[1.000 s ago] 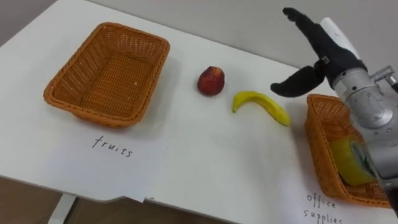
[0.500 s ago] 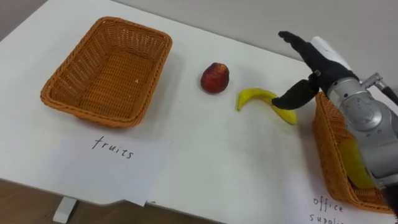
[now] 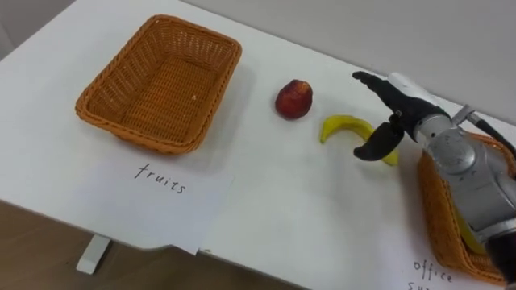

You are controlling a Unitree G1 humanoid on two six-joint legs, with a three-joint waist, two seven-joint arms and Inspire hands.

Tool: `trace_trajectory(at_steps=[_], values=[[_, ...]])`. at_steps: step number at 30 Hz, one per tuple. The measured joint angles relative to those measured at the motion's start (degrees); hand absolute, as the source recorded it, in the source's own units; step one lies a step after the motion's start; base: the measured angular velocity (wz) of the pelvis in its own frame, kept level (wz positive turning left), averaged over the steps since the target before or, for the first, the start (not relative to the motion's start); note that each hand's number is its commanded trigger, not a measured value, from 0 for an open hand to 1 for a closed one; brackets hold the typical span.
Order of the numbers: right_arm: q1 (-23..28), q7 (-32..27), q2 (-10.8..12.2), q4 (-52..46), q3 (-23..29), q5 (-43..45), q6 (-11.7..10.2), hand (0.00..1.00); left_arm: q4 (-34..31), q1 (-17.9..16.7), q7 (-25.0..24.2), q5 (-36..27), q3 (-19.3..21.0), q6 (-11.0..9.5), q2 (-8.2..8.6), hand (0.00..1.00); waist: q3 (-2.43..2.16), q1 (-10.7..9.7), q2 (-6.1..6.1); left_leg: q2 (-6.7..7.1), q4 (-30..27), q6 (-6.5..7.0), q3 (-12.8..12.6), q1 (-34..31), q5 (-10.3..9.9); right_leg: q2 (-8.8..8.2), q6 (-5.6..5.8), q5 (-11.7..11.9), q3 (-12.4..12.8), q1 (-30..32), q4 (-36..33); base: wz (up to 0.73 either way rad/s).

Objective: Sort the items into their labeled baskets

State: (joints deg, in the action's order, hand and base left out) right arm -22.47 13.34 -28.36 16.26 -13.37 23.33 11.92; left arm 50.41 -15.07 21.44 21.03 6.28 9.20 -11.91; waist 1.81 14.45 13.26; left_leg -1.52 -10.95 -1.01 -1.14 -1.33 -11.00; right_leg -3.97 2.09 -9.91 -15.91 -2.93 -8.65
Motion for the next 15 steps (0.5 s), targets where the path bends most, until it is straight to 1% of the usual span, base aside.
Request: trace_trajectory(at_steps=[1,4,8,9,10,11,15], values=[[0.00,0.20,0.03,0.09,0.00,-0.02,0.07,0.00,-0.03,-0.01,-0.06,-0.01,-0.42,0.08,0.00,0.00,0.12,0.18,-0.16,0.00,-0.04,0.00,0.01,-0.07,0.00,0.00,0.00,0.00,-0.01,0.03,-0.01,0.07],[0.00,0.26,0.26,0.10,0.00,0.95,0.07,0.00,-0.05,-0.03,-0.45,0.07,-0.84,0.12,0.03,0.00,0.12,1.44,-0.36,0.05,-0.30,0.00,0.25,-0.29,0.00,0.00,0.00,0.00,-0.12,0.02,-0.02,0.03],[-0.04,0.52,0.95,0.19,-0.01,6.31,0.13,0.00,-0.96,0.00,-0.50,1.05,-1.23,0.43,0.04,0.00,0.01,1.61,-0.53,0.18,-0.74,0.00,1.12,-0.90,0.00,-0.08,0.00,0.00,-0.74,0.06,-0.02,0.12],[-0.06,0.53,0.98,0.39,-0.01,6.68,0.12,0.00,-1.05,0.03,-0.48,1.05,-1.56,0.48,0.00,0.00,0.00,1.64,-0.57,0.19,-0.75,0.00,1.12,-0.89,0.00,-0.08,0.00,0.00,-0.65,0.05,-0.02,0.05],[-0.19,0.54,1.02,0.94,-0.21,6.75,0.24,0.00,-1.06,0.08,-0.47,1.05,-2.07,0.50,-0.03,0.00,-0.05,2.09,-0.71,0.21,-0.79,0.00,1.13,-0.85,0.00,-0.11,0.00,0.00,-0.58,0.04,-0.02,0.00],[-0.21,0.54,1.05,1.10,-0.79,6.74,0.58,0.00,-1.07,0.09,-0.44,1.05,-2.17,0.50,-0.03,0.00,-0.06,2.33,-0.80,0.23,-0.82,0.00,1.38,-0.79,0.01,-0.12,0.00,0.00,-0.63,0.00,-0.02,0.00],[-0.21,0.55,1.15,1.79,-1.65,6.74,0.71,0.00,-1.52,0.08,-0.33,2.18,-2.13,0.68,-0.01,0.00,-0.09,3.11,-0.96,0.23,-0.82,-0.01,1.42,-0.79,0.02,-0.09,0.00,0.00,-0.74,0.00,0.02,-0.01]])
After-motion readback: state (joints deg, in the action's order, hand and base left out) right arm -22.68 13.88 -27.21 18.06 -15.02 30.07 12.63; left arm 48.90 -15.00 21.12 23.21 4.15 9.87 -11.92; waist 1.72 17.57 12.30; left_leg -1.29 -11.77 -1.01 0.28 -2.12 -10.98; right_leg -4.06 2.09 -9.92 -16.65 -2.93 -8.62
